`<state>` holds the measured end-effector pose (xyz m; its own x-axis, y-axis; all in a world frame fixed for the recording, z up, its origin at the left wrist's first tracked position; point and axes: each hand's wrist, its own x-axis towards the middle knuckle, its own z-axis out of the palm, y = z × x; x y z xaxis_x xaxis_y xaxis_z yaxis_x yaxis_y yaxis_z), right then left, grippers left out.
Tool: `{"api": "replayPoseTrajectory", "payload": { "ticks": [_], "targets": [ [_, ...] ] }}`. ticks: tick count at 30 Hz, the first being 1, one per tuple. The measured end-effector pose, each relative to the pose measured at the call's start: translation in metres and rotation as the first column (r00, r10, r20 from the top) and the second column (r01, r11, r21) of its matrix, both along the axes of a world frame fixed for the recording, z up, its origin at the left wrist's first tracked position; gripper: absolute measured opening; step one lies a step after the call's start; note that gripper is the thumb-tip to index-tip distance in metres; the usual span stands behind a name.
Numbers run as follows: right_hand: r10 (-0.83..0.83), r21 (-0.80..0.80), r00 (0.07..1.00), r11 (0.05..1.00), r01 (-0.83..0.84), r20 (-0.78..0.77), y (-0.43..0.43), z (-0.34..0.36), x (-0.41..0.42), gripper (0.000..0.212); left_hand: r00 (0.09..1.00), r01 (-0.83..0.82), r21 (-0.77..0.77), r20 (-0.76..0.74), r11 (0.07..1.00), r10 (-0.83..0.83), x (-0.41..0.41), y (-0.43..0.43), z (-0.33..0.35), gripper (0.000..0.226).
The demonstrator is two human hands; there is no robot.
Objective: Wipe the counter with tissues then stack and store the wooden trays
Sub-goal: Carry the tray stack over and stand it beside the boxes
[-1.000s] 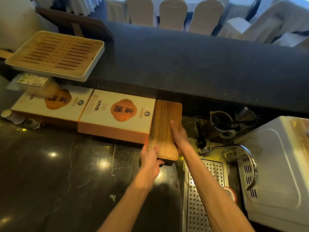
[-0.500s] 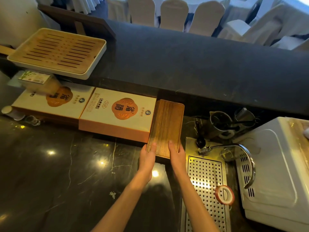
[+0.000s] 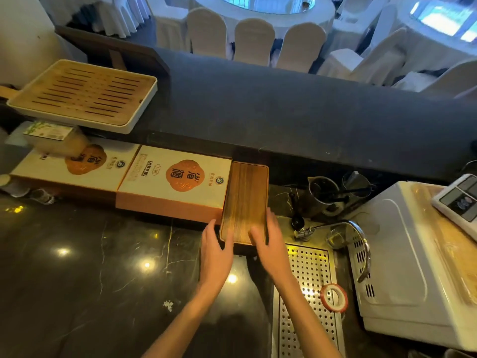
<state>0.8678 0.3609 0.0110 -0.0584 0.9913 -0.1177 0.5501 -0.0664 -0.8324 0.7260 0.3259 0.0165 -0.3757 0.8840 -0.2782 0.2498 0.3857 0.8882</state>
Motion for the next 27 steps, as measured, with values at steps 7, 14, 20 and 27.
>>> {"api": "replayPoseTrajectory", "payload": {
  "ticks": [7, 14, 20, 27],
  "targets": [
    [0.169, 0.059, 0.907, 0.977, -0.207, 0.386, -0.025, -0.015, 0.009, 0.075, 0.746, 0.477, 0.025, -0.540, 0.879, -0.389, -0.014, -0.010, -0.012, 0.064],
    [0.122, 0.104, 0.922, 0.980, -0.171, 0.367, -0.023, -0.018, 0.011, 0.073, 0.778, 0.496, 0.163, -0.519, 0.853, -0.354, -0.022, -0.007, -0.027, 0.070],
    [0.184, -0.041, 0.982, 0.982, -0.183, 0.035, -0.014, -0.008, 0.013, 0.079, 0.923, 0.325, 0.264, -0.296, 0.908, -0.244, -0.019, -0.002, -0.026, 0.065],
    [-0.537, -0.629, 0.531, 0.778, 0.009, -0.656, -0.031, -0.017, 0.008, 0.081, 0.916, -0.056, -0.109, 0.389, 0.992, 0.094, 0.005, -0.025, -0.030, 0.061]
  ]
}}
